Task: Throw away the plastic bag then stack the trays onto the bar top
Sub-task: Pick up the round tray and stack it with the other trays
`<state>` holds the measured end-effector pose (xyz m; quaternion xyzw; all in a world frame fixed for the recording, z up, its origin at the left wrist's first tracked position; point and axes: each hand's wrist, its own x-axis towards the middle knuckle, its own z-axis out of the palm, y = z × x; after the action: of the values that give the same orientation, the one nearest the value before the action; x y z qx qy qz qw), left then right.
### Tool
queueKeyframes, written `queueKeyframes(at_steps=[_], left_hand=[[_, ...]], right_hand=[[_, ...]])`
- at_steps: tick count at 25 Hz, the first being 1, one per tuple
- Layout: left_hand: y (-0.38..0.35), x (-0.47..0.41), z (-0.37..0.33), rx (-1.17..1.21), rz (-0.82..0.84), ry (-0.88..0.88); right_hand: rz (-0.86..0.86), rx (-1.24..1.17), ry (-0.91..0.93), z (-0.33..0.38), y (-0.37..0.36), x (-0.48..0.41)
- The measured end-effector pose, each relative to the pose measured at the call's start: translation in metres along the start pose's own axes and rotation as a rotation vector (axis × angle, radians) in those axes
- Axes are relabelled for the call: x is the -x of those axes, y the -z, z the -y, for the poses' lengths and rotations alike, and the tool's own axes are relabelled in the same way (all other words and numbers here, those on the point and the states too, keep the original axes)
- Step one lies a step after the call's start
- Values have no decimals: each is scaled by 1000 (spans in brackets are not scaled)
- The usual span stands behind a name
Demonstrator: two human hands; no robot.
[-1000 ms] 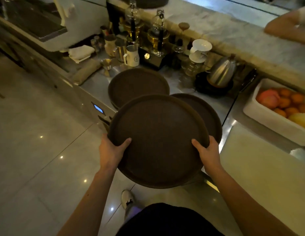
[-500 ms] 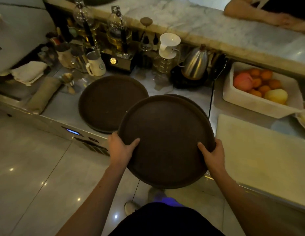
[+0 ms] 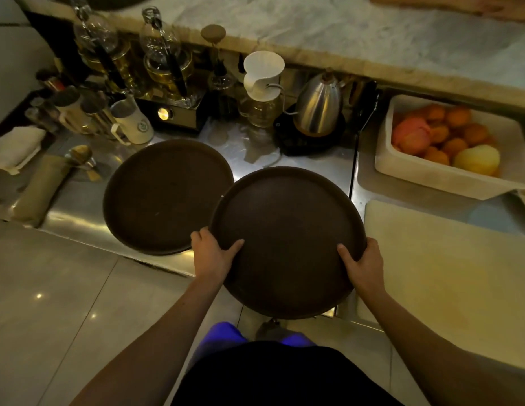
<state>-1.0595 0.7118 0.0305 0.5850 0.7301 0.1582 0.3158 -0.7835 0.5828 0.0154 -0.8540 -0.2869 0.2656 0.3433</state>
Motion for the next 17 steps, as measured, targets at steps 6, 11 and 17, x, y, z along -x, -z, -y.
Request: queueKeyframes(at_steps=[6,11,17], left_hand=[[-14,-19,-2,-30,72,-31],[-19,-31,-7,-61,82,-92],[-24,-36,-5,-130,86,-81]], right_hand=[[1,123,-28,-9,-6,-13],[-4,191,-60,-12,-12,-16],[15,319,-92,-6,-19,-20]])
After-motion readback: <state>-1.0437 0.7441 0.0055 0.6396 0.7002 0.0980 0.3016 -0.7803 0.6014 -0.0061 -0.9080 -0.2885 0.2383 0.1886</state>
